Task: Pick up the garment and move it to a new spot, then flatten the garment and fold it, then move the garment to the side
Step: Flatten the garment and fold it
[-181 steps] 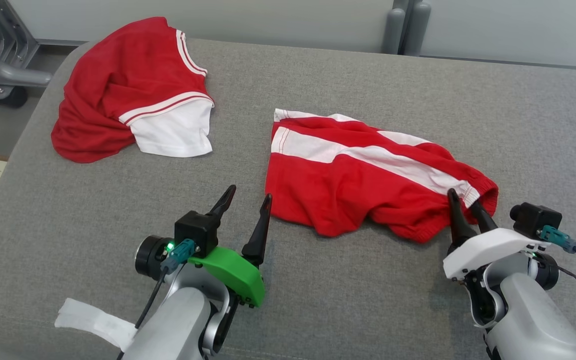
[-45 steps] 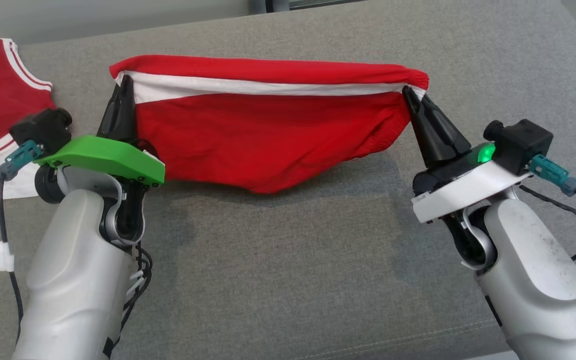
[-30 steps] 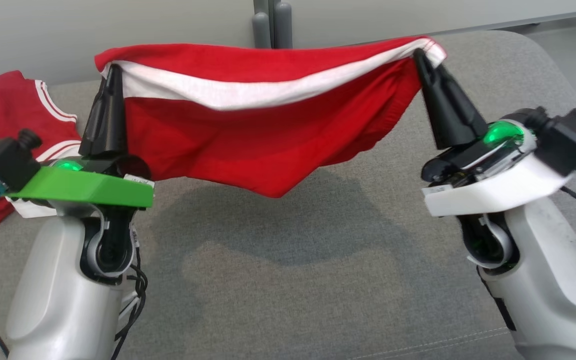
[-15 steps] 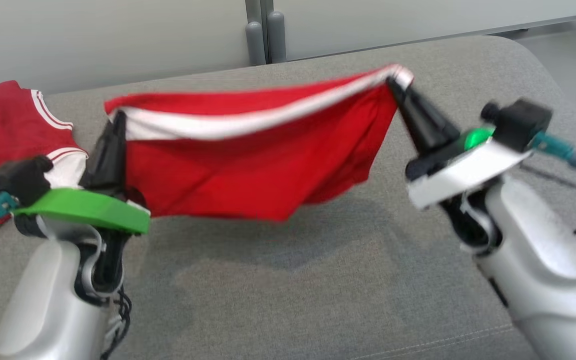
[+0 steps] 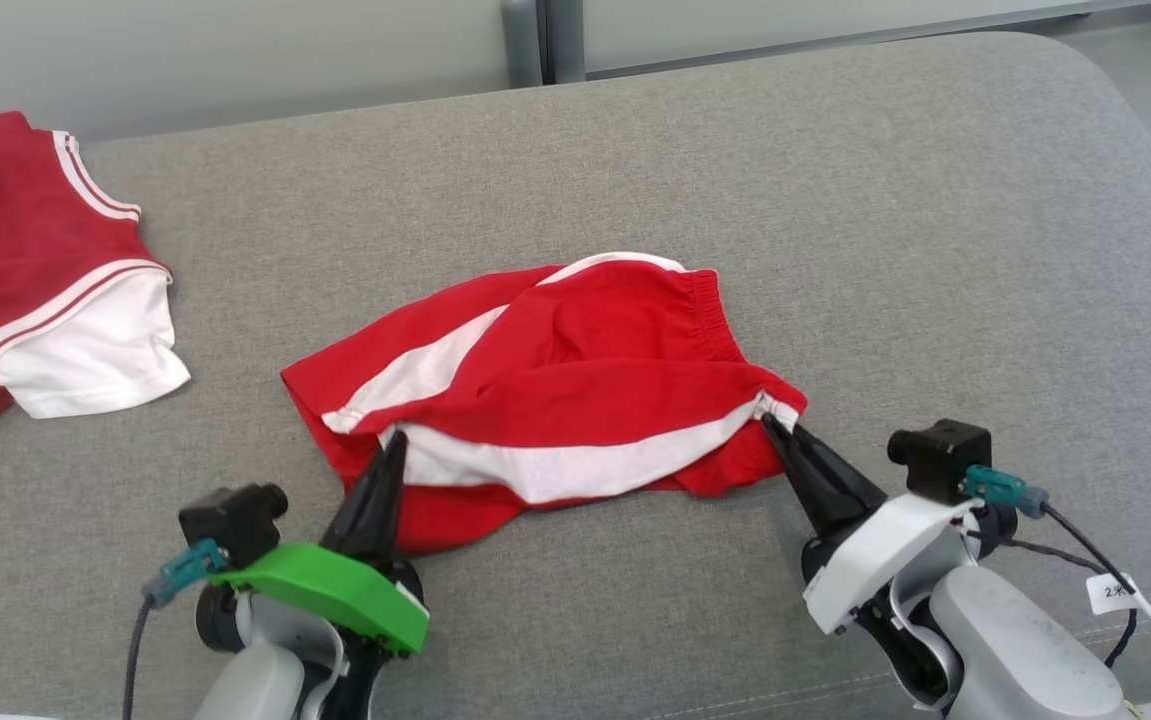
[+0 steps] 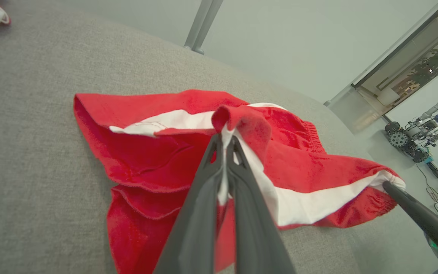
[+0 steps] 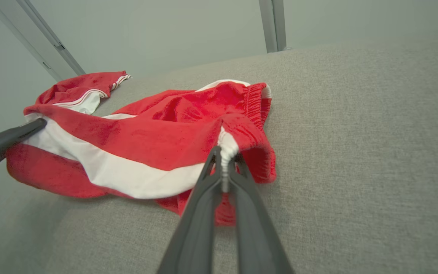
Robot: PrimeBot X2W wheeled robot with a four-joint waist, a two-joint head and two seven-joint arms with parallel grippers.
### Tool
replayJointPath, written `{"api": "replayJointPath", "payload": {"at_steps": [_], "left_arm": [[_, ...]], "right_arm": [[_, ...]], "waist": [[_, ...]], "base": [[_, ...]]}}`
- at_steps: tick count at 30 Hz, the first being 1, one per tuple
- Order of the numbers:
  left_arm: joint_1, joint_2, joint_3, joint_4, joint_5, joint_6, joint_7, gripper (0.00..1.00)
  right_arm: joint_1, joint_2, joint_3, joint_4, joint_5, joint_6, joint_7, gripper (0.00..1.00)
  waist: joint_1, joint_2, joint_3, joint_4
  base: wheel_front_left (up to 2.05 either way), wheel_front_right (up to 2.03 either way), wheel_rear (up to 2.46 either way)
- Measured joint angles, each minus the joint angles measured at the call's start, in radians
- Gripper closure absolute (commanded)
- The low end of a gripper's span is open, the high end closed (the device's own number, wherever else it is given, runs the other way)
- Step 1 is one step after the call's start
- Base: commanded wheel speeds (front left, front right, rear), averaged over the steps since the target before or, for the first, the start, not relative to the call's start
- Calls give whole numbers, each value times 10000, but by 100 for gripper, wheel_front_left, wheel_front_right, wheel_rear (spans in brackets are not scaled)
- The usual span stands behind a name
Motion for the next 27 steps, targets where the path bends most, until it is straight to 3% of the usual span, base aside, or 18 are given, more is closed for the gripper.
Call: {"api": "replayJointPath", "payload": {"at_steps": [8,9,10,11,27], "left_arm": [[451,-96,-69,738,-186,-100,-221,100],[436,-98,-17,744,-186,-102,-276,76],[415,-94,27,782,-186,-105,-295,43],[403,-90,38,823,-184,-115,-297,0],[1120,12,-502,244,330,-267,-464,0]], "right_arm": [[83,244,403,516,79,0,-48,100],[67,245,433,546,79,0,-50,100],[50,255,437,591,79,0,-50,100],[42,259,433,635,79,0,-75,100],[60,362,-132,481,94,0,-123,100]], "waist": [[0,0,243,-7],[0,0,233,-9],[0,0,212,-9],[0,0,180,-5],[0,0,-143,237]], "base": [[0,0,0],[0,0,0],[0,0,0],[0,0,0],[0,0,0]]}}
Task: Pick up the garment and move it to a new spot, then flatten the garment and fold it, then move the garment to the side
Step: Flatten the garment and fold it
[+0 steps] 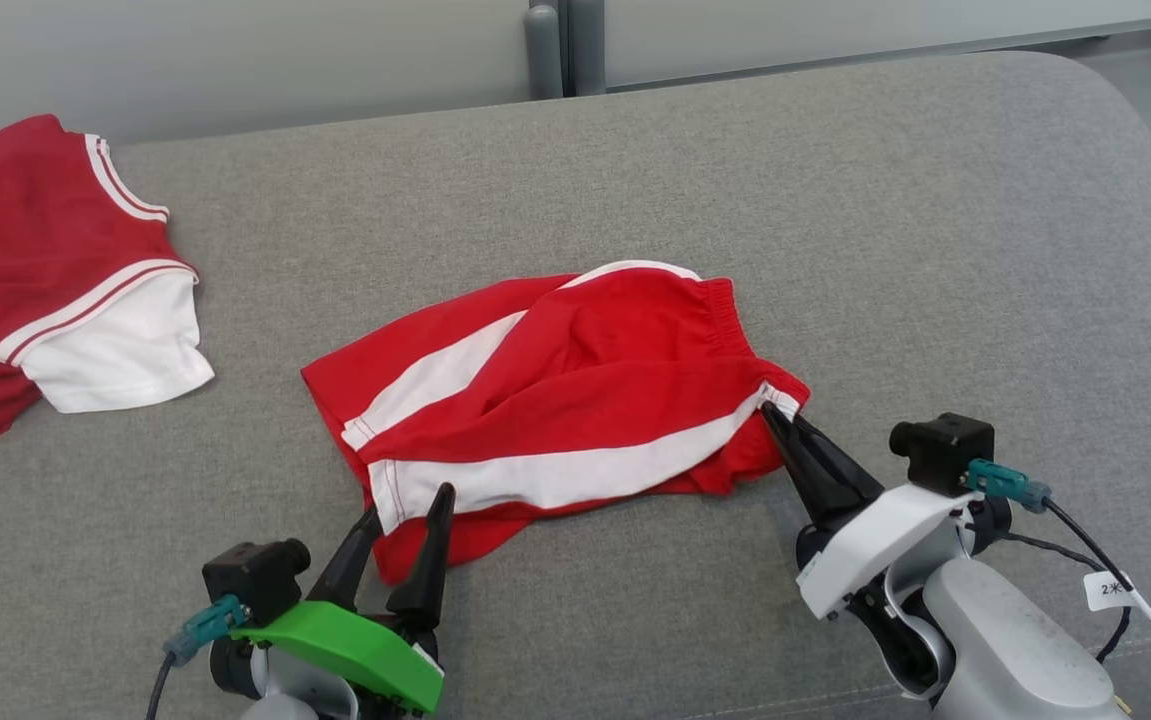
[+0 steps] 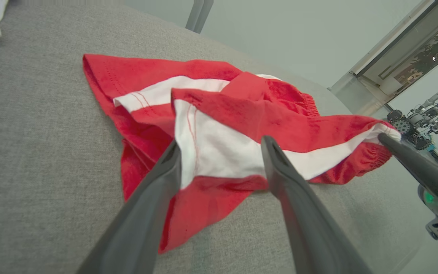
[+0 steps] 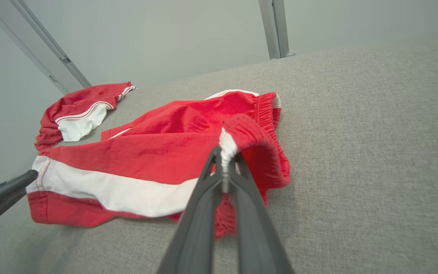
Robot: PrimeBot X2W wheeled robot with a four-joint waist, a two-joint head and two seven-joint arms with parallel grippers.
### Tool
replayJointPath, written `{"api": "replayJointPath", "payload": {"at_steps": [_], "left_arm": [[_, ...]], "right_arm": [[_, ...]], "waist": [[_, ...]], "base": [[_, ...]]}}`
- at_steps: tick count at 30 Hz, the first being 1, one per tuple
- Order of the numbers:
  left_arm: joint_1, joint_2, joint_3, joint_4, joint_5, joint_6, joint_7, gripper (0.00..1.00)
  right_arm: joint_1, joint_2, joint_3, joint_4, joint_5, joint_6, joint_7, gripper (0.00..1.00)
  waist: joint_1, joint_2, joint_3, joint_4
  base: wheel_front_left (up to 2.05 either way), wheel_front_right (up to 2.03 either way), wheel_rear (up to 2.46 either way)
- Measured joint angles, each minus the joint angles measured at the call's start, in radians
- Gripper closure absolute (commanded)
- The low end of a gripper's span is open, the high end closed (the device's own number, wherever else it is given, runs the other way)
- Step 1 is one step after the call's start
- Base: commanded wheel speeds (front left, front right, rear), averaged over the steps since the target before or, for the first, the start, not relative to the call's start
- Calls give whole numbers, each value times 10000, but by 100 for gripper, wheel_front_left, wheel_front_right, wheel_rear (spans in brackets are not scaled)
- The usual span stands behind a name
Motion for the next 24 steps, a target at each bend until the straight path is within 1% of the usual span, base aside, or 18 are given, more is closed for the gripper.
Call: {"api": "replayJointPath", "payload": {"at_steps": [5,9,11,12,13,14,15,16,18,24], "left_arm": [[8,-35,-102,-504,54,-12,-8,0],[7,-38,-219,-612,148,-12,-8,0],[7,-19,-336,-604,372,4,-6,0],[7,17,-357,-596,552,61,-6,8],[7,67,-353,-591,677,127,-6,43],[7,128,-347,-593,742,180,-8,60],[8,171,-337,-598,742,180,-8,71],[8,180,-337,-608,742,190,-8,78],[8,178,-347,-640,775,280,-8,100],[8,134,-282,-941,821,324,-90,100]], "right_arm": [[44,2,-84,-17,-23,0,0,100],[48,10,-77,-35,-35,0,0,100],[48,15,-79,-44,-52,0,0,100],[48,15,-84,-48,-84,0,0,100],[48,15,-102,-58,-115,0,0,100],[48,17,-117,-73,-119,0,0,100],[47,19,-128,-92,-125,0,0,100],[47,23,-136,-105,-128,0,0,100],[47,29,-163,-128,-138,0,0,100],[41,23,-318,-297,-215,0,0,100]], "waist": [[0,0,23,52],[0,0,53,51],[0,0,69,33],[0,0,77,20],[0,0,85,6],[0,0,93,-10],[0,0,100,-26],[0,0,109,-41],[0,0,125,-66],[0,0,152,-104]], "base": [[0,0,0],[0,0,0],[0,0,0],[0,0,0],[0,0,0],[0,0,0],[0,0,0],[0,0,0],[0,0,0],[0,0,0]]}}
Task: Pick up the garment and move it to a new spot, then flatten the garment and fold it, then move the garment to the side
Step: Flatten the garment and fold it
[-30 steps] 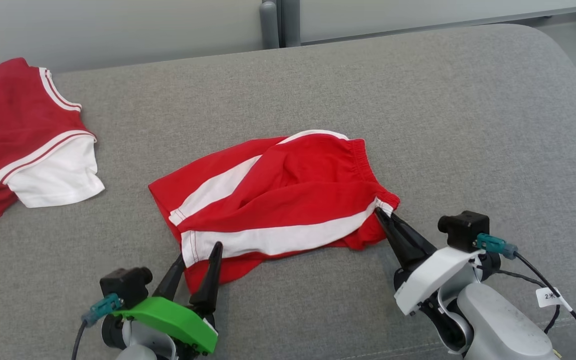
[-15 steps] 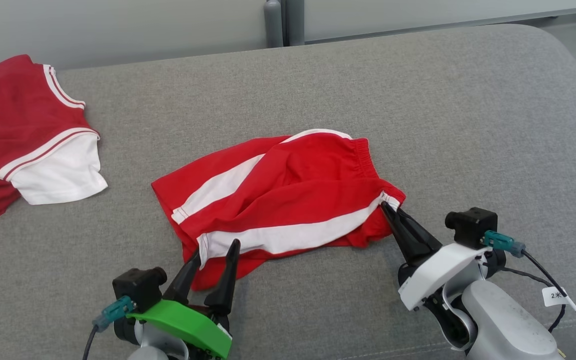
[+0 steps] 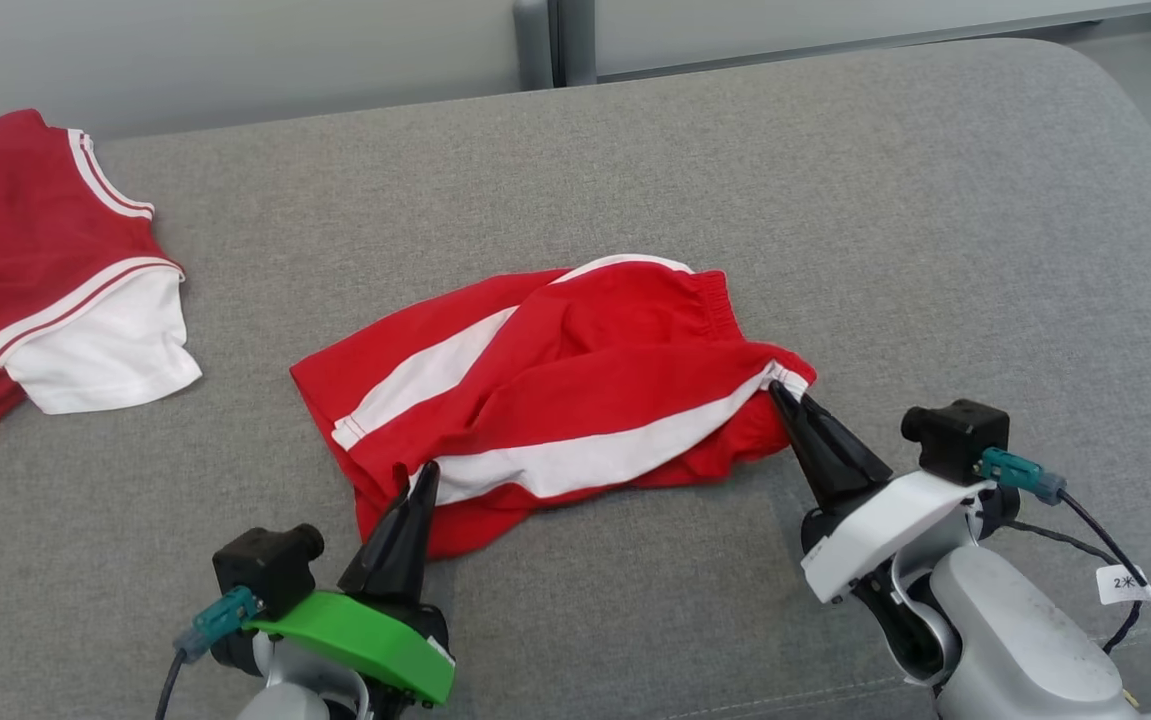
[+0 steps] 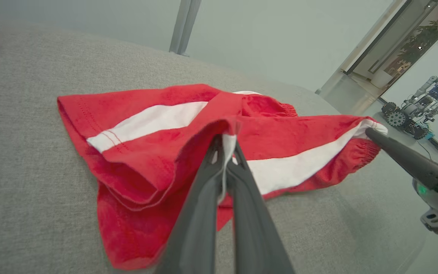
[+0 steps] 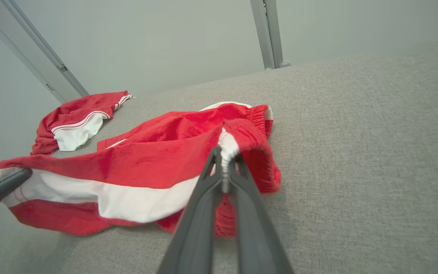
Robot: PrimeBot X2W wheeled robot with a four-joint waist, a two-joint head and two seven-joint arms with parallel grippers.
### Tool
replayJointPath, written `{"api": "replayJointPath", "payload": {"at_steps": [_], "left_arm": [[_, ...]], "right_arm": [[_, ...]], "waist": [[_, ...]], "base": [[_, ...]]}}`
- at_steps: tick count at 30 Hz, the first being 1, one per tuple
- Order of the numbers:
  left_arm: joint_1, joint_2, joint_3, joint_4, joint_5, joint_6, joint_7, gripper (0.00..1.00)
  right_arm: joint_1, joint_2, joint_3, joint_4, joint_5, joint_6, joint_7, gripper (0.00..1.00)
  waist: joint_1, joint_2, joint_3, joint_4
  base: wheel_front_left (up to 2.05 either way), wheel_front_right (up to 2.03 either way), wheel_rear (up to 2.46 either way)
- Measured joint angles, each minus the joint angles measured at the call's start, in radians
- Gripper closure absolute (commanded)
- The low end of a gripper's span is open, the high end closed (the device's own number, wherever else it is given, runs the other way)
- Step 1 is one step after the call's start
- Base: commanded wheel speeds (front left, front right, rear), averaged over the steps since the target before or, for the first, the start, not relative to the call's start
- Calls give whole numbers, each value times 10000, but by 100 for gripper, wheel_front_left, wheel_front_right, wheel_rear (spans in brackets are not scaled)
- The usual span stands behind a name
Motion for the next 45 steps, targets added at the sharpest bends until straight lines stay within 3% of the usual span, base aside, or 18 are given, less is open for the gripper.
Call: {"api": "replayJointPath", "payload": {"at_steps": [8,15,21,26,28,31,37,45], "left_arm": [[0,-146,861,-1129,-495,-2,-88,100],[-36,-180,1944,-2834,-1095,-79,-123,100],[-165,-217,2805,-4610,-1233,-219,-123,100],[-368,-150,3338,-5971,-1256,-247,-176,100],[-362,61,3335,-6140,-1204,-234,-176,100],[-347,274,3455,-6387,-1066,-138,-174,100],[-330,364,3528,-6495,-1070,56,17,100],[-279,380,3369,-7028,-1164,205,385,100]], "right_arm": [[-444,-42,-564,-1221,21,0,-2,100],[-709,-460,-1034,-2585,33,0,-15,100],[-959,-909,-558,-4054,364,0,-33,100],[-1054,-1992,-84,-5001,911,0,40,100],[-1013,-3033,963,-5005,813,6,932,100],[-912,-3731,1515,-5350,1179,10,1430,100],[-1118,-4142,811,-5822,1509,17,1455,100],[-1430,-4119,600,-6801,2297,15,1103,100]], "waist": [[0,0,-44,-28],[0,0,-218,-71],[0,0,-409,-190],[0,0,-591,-330],[0,0,-663,-393],[0,0,-744,-494],[0,0,-812,-629],[0,0,-779,-646]], "base": [[0,0,0],[0,0,0],[0,0,0],[0,0,0],[0,0,0],[0,0,0],[0,0,0],[0,0,0]]}}
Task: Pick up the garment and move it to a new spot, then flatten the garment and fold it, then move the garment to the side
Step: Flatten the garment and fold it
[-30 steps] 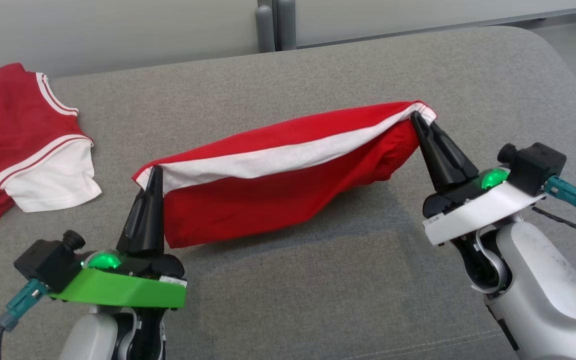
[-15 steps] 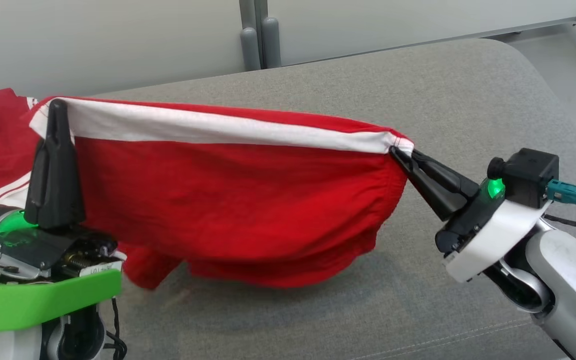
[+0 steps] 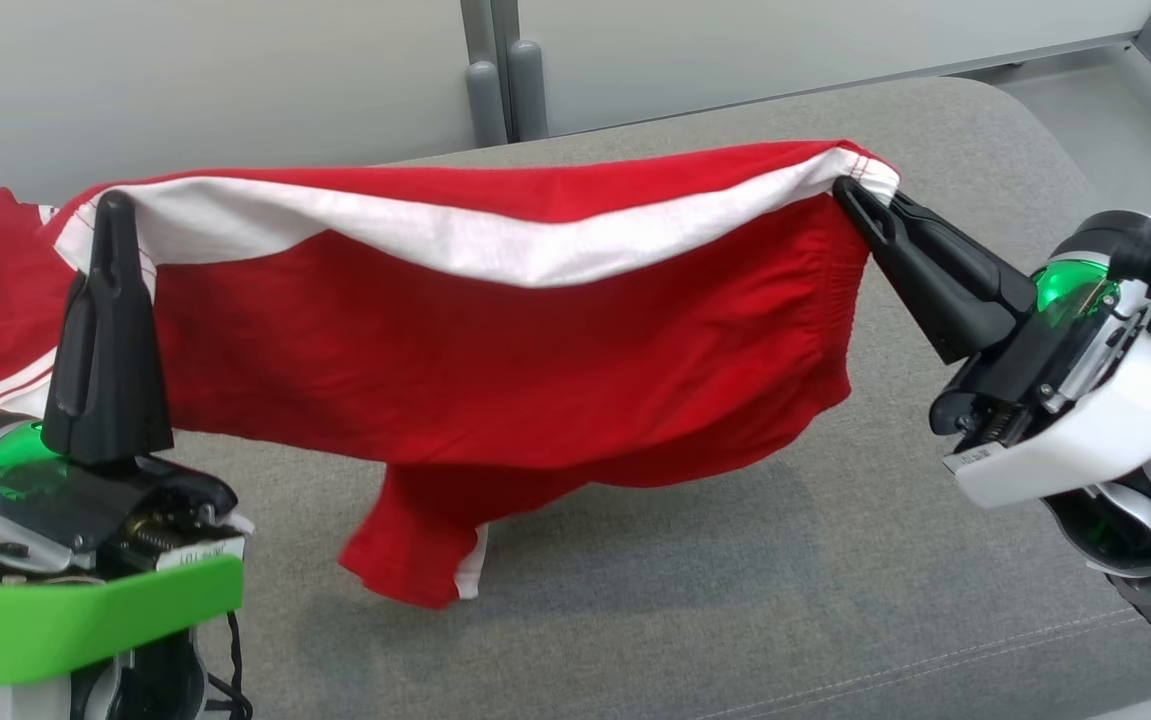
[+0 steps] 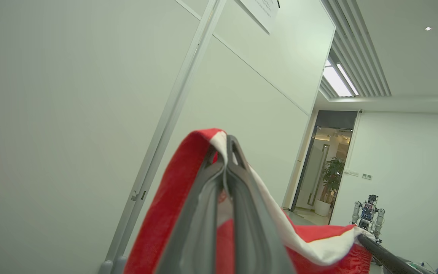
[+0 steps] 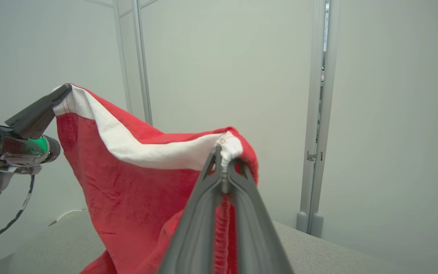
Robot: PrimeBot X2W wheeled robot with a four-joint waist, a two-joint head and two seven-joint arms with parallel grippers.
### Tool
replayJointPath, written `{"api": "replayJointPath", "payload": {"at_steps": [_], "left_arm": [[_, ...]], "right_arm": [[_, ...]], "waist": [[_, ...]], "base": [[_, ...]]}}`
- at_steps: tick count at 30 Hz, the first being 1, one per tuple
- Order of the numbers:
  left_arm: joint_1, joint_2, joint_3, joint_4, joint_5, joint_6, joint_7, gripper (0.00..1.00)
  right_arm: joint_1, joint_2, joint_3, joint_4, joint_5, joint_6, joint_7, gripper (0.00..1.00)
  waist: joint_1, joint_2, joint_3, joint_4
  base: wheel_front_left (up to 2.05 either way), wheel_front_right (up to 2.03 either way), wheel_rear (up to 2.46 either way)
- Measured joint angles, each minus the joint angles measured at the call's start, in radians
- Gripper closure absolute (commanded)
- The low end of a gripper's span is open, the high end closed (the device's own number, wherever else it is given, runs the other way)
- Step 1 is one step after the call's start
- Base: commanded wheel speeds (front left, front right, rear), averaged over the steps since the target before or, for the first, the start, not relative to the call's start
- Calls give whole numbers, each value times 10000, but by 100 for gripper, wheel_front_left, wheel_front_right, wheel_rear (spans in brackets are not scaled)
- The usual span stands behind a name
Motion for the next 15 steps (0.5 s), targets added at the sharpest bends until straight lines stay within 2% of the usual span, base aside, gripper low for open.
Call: {"api": "replayJointPath", "payload": {"at_steps": [8,12,15], "left_arm": [[136,198,-228,-1221,10,19,462,100],[92,353,-391,-848,-382,104,1076,100],[-384,405,-516,462,-754,328,1793,100]], "right_arm": [[6,-307,-917,-1060,771,0,-397,100],[-124,-376,-558,-554,1143,-2,178,100],[-903,-71,-56,604,1542,-2,844,100]], "waist": [[0,0,102,137],[0,0,242,194],[0,0,361,216]], "base": [[0,0,0],[0,0,0],[0,0,0]]}}
